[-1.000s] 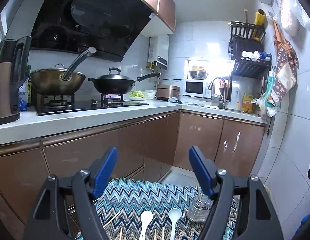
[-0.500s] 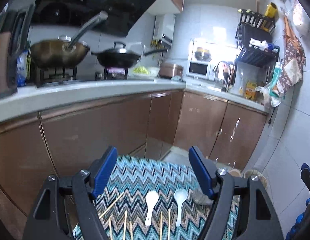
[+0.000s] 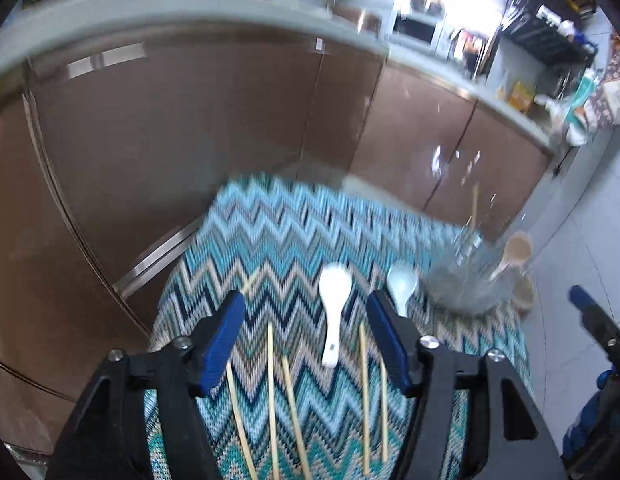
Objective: Organize utensils
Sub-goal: 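Close the left gripper on a chopstick while the right gripper grasps another chopstick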
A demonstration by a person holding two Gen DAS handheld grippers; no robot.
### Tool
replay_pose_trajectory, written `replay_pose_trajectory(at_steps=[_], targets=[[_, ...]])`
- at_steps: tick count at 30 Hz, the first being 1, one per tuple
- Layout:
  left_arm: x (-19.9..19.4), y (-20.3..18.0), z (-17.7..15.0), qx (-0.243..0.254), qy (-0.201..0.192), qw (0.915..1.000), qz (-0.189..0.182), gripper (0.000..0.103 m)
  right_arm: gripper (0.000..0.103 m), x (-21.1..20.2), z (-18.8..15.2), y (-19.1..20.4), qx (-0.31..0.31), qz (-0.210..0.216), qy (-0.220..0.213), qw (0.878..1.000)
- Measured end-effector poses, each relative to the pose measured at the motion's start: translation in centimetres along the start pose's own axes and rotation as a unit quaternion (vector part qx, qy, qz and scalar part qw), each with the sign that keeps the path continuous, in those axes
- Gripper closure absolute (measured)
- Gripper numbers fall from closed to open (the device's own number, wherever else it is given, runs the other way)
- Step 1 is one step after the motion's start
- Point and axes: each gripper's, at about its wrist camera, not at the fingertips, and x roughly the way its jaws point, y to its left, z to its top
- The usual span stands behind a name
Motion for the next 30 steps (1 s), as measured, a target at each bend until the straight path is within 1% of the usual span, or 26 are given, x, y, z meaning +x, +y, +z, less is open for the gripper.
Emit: replay_pose_trajectory(at_steps=[1, 2, 3, 4, 6, 7, 9, 13, 19, 23, 30], targets=[[0.8, 0.3, -0.1, 0.000, 0.013, 0.9999, 0.000, 0.045, 0.043, 1.4, -0.3, 0.1, 0.004, 0.010, 0.023, 1.000], [2.3, 0.8, -0.4, -0.003, 0.039, 0.9992, -0.002, 0.048, 0.048, 2.8, -0.7, 0.2, 0.007, 0.017, 0.047, 0.999], [3.6, 1.3, -0.6, -0.008, 0.059, 0.9982, -0.005, 0.052, 0.049, 4.0, -0.9, 0.3, 0.009, 0.021, 0.066, 0.998], [4.4, 1.5, -0.7, -0.011, 0.072, 0.9973, -0.007, 0.053, 0.050, 5.3, -1.3, 0.4, 0.011, 0.026, 0.087, 0.996], [6.8, 2.2, -0.9, -0.021, 0.109, 0.9938, -0.011, 0.059, 0.053, 7.8, -1.9, 0.7, 0.016, 0.032, 0.125, 0.991], [8.0, 2.5, -1.0, -0.026, 0.126, 0.9916, -0.012, 0.059, 0.054, 8.7, -2.1, 0.8, 0.017, 0.033, 0.140, 0.989], [9.4, 2.9, -1.3, -0.029, 0.148, 0.9883, -0.019, 0.063, 0.055, 10.6, -2.4, 1.0, 0.018, 0.031, 0.166, 0.985], [12.3, 3.8, -1.5, -0.041, 0.188, 0.9812, -0.016, 0.071, 0.059, 14.3, -2.7, 0.6, 0.027, 0.031, 0.217, 0.975], [14.2, 4.7, -1.6, -0.045, 0.212, 0.9760, -0.019, 0.081, 0.065, 18.3, -3.2, -0.1, 0.039, 0.025, 0.270, 0.962], [14.7, 4.9, -1.6, -0.040, 0.223, 0.9737, -0.021, 0.086, 0.072, 20.4, -3.5, -0.6, 0.042, 0.010, 0.300, 0.953], [15.9, 4.7, -1.6, -0.033, 0.236, 0.9711, -0.017, 0.091, 0.078, 23.5, -4.0, -1.4, 0.047, -0.013, 0.328, 0.943]])
